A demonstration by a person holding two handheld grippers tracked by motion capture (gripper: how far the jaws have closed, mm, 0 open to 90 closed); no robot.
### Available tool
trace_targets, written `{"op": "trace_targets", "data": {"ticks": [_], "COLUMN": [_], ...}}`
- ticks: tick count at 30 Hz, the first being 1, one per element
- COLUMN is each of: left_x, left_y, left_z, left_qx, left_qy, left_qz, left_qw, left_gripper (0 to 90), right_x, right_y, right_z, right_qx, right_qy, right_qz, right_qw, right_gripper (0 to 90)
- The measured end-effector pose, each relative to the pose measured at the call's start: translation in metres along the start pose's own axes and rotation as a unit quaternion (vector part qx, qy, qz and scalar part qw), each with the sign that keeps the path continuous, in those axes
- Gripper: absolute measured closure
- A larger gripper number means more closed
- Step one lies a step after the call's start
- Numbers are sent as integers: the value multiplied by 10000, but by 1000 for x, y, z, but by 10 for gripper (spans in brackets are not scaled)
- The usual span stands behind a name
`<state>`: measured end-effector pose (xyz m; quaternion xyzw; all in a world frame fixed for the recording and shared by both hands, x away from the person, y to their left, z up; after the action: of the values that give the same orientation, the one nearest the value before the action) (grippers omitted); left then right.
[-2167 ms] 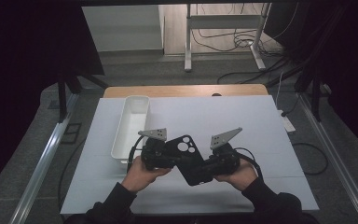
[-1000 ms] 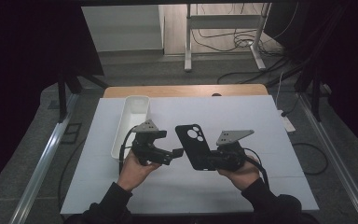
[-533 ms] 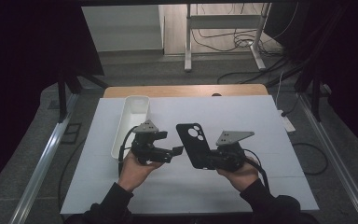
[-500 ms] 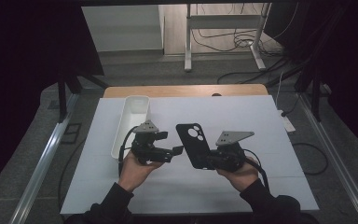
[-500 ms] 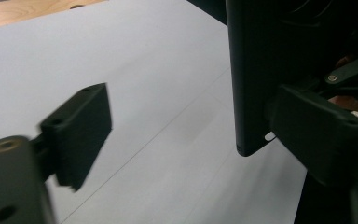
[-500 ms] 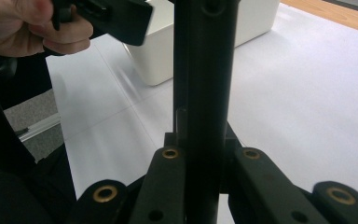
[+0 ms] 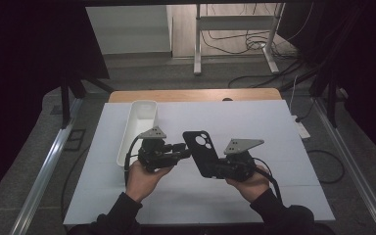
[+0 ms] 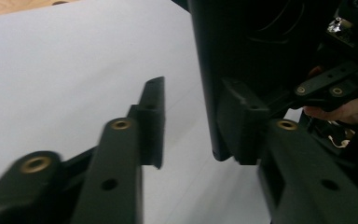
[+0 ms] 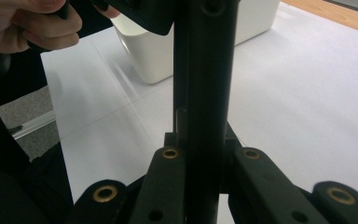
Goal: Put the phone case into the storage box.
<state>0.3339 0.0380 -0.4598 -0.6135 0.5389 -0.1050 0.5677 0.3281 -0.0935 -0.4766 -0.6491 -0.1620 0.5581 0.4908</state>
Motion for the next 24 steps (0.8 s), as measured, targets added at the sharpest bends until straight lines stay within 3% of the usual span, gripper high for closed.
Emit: {"op": "trace_targets", "data": {"ticks": [9, 14, 17, 24], "left_x": [0, 0, -1, -2], "left_y": [0, 1, -1, -1], "left_z": [-3, -2, -3, -4], "left_qx": [-62, -217, -328, -269], "left_qy": [105, 152, 306, 123], "left_qz": [41, 60, -33, -98], "left_qw": [9999, 9996, 9990, 9995], "left_gripper": [812, 842, 866, 883], "right_x": [2, 3, 4, 9], "right_y": [1, 2, 3, 6], "right_z": [0, 1, 1, 2], "right_qx": [-119, -167, -217, -268], "right_qy": [107, 146, 200, 187], "right_qz": [66, 96, 140, 235], "right_qw": [9999, 9997, 9995, 9992], "right_gripper": [863, 863, 860, 815]}}
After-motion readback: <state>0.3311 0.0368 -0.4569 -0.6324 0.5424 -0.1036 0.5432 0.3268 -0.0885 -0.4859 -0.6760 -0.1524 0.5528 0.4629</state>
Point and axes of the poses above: each handheld gripper's, and its own axes: x roughly forward along the jaws, y roughly out of its underside, z roughly to its left, the point moved 9 cm from there along x, roughly forward along the jaws
